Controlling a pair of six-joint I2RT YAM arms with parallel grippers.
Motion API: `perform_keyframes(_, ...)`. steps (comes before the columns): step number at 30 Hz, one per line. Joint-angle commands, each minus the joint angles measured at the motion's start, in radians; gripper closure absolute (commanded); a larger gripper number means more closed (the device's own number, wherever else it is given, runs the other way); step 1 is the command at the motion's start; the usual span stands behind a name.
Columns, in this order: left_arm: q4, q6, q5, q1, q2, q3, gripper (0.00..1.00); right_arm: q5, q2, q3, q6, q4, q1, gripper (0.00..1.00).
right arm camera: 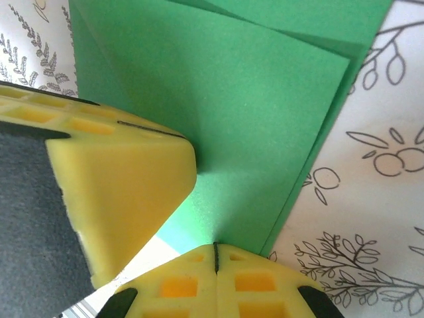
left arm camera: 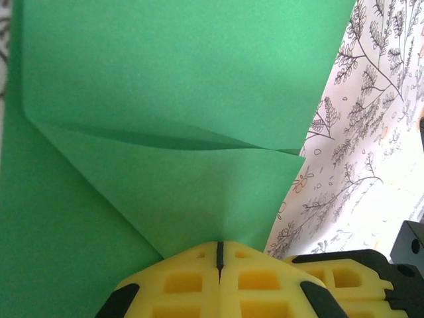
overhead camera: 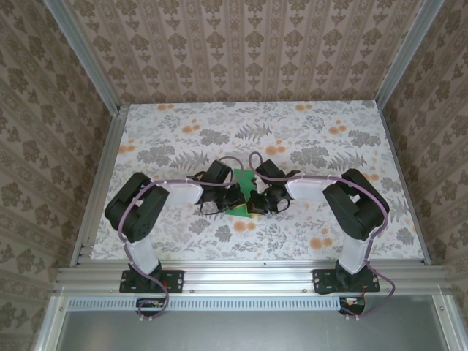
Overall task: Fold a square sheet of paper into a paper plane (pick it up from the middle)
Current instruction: Fold the triangle a second time at the center of the table.
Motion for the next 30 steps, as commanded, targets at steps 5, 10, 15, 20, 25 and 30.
perform_keyframes(5, -0.022, 0.045, -0.058, 0.132, 0.043, -0.026, 0.97, 0.106, 0.074, -0.063, -0.065, -0.174, 0.004, 0.95)
perform_keyframes(10, -0.036, 0.079, -0.051, 0.186, 0.056, -0.003, 0.97, 0.108, 0.078, -0.063, -0.071, -0.183, 0.004, 0.95)
perform_keyframes(15, -0.042, 0.106, -0.051, 0.230, 0.065, 0.006, 0.97, 0.108, 0.078, -0.063, -0.071, -0.182, 0.004, 0.95)
perform_keyframes(20, -0.063, 0.140, -0.053, 0.289, 0.069, 0.017, 0.97, 0.109, 0.075, -0.060, -0.072, -0.185, 0.004, 0.95)
perform_keyframes(25, -0.085, 0.160, -0.012, 0.317, 0.044, 0.037, 0.93, 0.100, 0.053, -0.042, -0.061, -0.184, 0.004, 0.94)
perform_keyframes(30, -0.162, 0.190, -0.018, 0.322, -0.083, 0.056, 0.84, 0.052, -0.037, 0.027, -0.029, -0.130, 0.004, 0.87)
